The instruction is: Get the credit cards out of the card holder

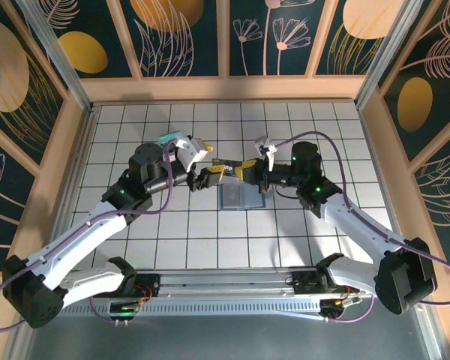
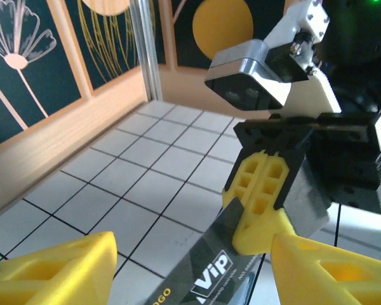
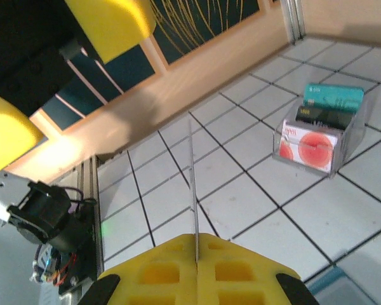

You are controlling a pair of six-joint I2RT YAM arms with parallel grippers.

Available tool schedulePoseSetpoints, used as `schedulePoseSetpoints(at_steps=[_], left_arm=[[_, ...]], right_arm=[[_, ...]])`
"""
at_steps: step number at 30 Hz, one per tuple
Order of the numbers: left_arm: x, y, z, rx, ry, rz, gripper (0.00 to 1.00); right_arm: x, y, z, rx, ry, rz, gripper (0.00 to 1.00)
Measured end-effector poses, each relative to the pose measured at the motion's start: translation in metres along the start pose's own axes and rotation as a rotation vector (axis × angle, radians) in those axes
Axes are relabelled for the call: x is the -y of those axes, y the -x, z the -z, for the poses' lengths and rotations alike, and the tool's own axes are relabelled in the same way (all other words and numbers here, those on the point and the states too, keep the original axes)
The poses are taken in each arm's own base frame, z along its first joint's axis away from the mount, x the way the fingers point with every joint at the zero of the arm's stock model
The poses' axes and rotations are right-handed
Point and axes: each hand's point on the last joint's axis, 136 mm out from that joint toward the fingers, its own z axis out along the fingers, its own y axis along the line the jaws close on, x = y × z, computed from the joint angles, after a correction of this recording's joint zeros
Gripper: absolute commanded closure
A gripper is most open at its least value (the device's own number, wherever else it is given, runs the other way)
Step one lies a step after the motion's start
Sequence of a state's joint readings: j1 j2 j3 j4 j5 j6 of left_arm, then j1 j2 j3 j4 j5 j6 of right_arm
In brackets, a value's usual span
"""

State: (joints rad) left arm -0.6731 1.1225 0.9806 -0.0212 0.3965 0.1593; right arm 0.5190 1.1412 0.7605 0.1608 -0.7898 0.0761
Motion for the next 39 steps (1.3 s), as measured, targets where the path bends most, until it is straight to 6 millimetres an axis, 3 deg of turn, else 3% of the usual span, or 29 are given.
schedulePoseSetpoints(at_steps=[5, 20, 29, 39], left_arm=[[0.005, -0.017, -0.015, -0.109, -0.075, -0.071, 0.47], [0.021, -0.059, -0.028, -0.259, -0.241, -0.137, 0.50], [0.017, -0.062, -0.029, -0.274, -0.247, -0.145, 0.66], [0.016, -0.071, -0.034, -0.304, -0.262, -0.136, 0.73]], right_arm=[[0.000, -0.011, 0.001, -0.056, -0.003, -0.004, 1.00], [-0.005, -0.017, 0.002, -0.095, 0.020, 0.009, 1.00], [-0.007, -0.016, 0.002, -0.104, 0.034, 0.018, 1.00], [-0.005, -0.023, 0.000, -0.128, 0.038, 0.000, 1.00]])
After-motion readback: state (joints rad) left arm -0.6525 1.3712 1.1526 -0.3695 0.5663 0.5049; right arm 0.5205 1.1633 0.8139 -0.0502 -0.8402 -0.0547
